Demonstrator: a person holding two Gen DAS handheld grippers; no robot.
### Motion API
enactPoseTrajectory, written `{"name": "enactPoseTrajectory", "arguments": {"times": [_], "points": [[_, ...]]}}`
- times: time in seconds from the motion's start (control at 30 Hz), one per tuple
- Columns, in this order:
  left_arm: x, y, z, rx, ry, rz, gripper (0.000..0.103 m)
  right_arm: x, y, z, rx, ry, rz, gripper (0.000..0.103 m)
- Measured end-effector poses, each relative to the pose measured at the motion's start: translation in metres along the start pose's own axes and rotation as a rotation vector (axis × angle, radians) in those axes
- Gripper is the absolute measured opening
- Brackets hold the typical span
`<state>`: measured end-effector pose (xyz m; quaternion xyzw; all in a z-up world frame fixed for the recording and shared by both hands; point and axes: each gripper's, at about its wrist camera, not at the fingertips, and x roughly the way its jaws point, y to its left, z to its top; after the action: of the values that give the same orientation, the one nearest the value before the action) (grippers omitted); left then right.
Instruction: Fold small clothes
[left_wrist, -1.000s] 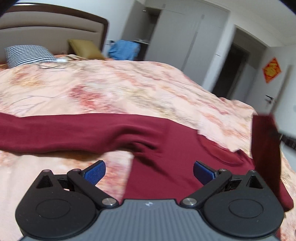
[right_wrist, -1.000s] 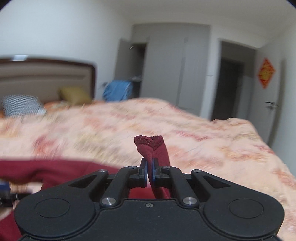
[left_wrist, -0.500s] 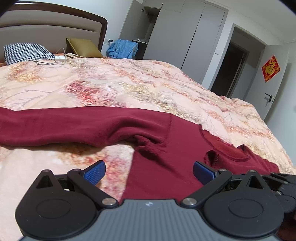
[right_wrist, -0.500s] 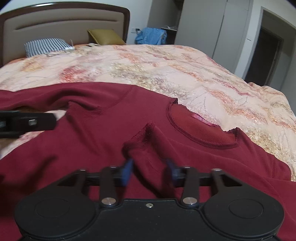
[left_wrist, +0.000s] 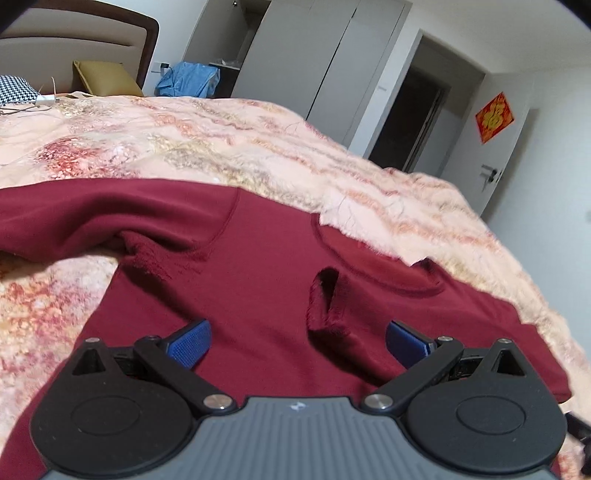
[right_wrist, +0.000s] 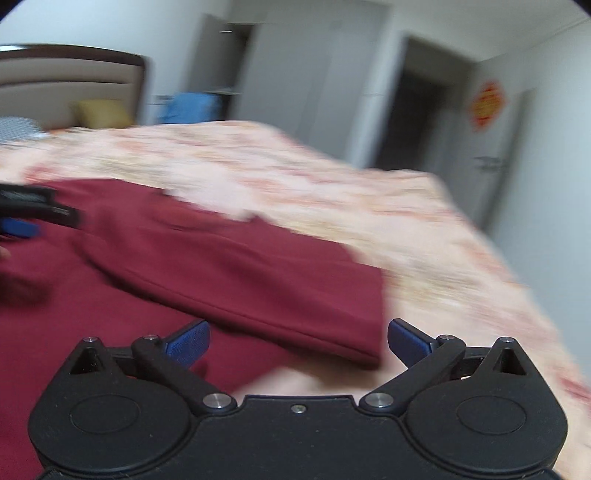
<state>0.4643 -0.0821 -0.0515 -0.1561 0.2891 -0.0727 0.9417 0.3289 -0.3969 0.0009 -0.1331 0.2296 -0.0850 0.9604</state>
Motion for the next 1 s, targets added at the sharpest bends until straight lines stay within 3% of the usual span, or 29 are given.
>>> {"name": "enactPoseTrajectory", "arguments": {"times": [0.1, 0.3, 0.4, 0.43, 0.47, 0.63, 0.67, 0.8, 0.93, 1.0], "points": [[0.004, 0.002, -0.010, 0.016, -0.005, 0.003, 0.103, 0.008, -0.015, -0.021, 0.009, 0.014, -0.109, 0.097], [0.003, -0.001, -0.017, 0.048, -0.023, 0.011, 0.103, 0.035, -0.018, -0.030, 0.015, 0.025, -0.143, 0.078], [0.002, 0.001, -0.018, 0.043, -0.024, 0.007, 0.103, 0.044, -0.017, -0.026, 0.023, 0.010, -0.141, 0.048], [0.002, 0.001, -0.018, 0.042, -0.026, 0.005, 0.103, 0.045, -0.015, -0.024, 0.025, 0.002, -0.124, 0.030], [0.001, 0.002, -0.018, 0.041, -0.028, 0.003, 0.103, 0.043, -0.013, -0.023, 0.018, -0.005, -0.117, 0.018], [0.000, 0.003, -0.019, 0.035, -0.033, -0.004, 0.103, 0.038, -0.005, -0.027, -0.017, -0.011, -0.153, 0.008], [0.000, 0.004, -0.019, 0.033, -0.035, -0.005, 0.103, 0.041, -0.007, -0.028, -0.003, 0.009, -0.168, 0.000], [0.001, 0.004, -0.019, 0.031, -0.035, -0.007, 0.103, 0.048, -0.018, -0.033, 0.071, 0.055, -0.144, 0.002], [-0.001, 0.007, -0.019, 0.016, -0.044, -0.022, 0.103, 0.036, -0.017, -0.032, 0.076, 0.032, -0.109, 0.040], [-0.003, 0.011, -0.020, -0.005, -0.055, -0.043, 0.103, 0.029, -0.017, -0.032, 0.085, 0.028, -0.094, 0.049]]}}
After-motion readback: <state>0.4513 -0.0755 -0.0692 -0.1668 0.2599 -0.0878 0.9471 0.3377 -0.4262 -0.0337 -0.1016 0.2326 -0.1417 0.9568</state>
